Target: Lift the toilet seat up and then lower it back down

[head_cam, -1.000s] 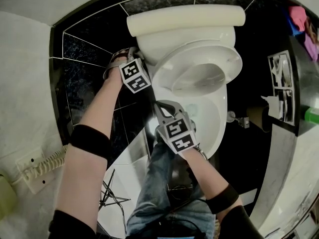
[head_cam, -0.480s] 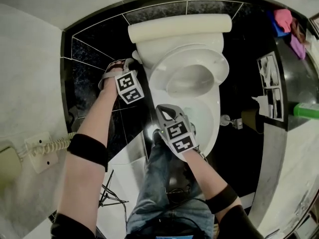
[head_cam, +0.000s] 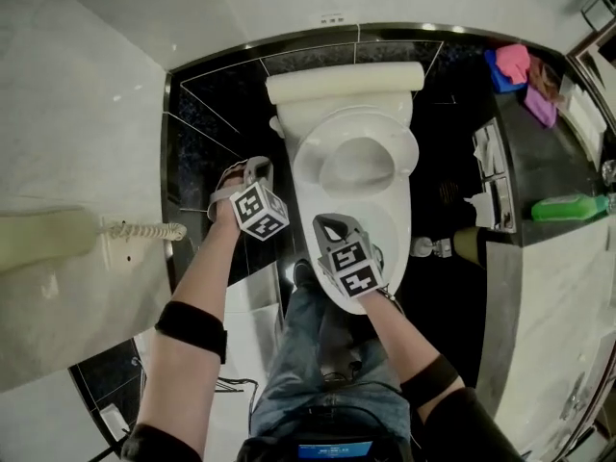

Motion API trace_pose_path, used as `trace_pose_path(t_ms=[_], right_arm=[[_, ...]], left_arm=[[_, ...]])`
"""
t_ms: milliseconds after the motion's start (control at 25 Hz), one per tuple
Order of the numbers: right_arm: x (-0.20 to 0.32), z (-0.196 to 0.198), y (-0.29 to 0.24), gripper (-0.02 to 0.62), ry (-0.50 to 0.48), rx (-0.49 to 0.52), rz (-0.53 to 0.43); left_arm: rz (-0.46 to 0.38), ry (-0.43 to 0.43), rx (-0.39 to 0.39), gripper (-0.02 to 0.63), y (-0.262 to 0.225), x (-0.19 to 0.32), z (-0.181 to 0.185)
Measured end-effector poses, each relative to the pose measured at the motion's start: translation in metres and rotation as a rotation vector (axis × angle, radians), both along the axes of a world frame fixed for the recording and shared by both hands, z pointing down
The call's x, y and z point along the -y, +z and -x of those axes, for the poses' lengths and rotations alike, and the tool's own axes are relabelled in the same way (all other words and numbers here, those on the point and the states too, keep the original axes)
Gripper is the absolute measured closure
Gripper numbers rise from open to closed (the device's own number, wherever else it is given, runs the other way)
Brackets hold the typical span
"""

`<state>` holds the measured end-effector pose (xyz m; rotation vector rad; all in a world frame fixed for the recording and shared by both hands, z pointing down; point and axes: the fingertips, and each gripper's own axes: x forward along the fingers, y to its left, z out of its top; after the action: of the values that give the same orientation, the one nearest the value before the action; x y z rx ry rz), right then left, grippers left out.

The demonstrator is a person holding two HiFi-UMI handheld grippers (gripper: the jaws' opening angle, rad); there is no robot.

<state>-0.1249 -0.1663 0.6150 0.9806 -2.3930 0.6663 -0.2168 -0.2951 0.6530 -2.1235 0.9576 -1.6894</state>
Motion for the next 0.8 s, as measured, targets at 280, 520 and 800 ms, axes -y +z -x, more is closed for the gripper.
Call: trace_pose_path(t_ms=[280, 520, 800], right_arm=[[-0.020, -0.025, -0.054, 0.588, 0.001, -0.027, -0.047], [-0.047, -0.047, -0.095, 0.588, -0.012, -0.041, -0.084], [-0.076, -0.091, -0.128, 0.588, 0.009, -0.060, -0.119]], left_arm=[[-0.052, -0.176, -0.242, 0.597, -0.074, -0.064, -0.008], [-0.065, -0.285, -0.426, 0.598, -0.126, -0.125, -0.032], [-0.058, -0.403, -0.643, 0.598, -0.173, -0.176, -0.059]])
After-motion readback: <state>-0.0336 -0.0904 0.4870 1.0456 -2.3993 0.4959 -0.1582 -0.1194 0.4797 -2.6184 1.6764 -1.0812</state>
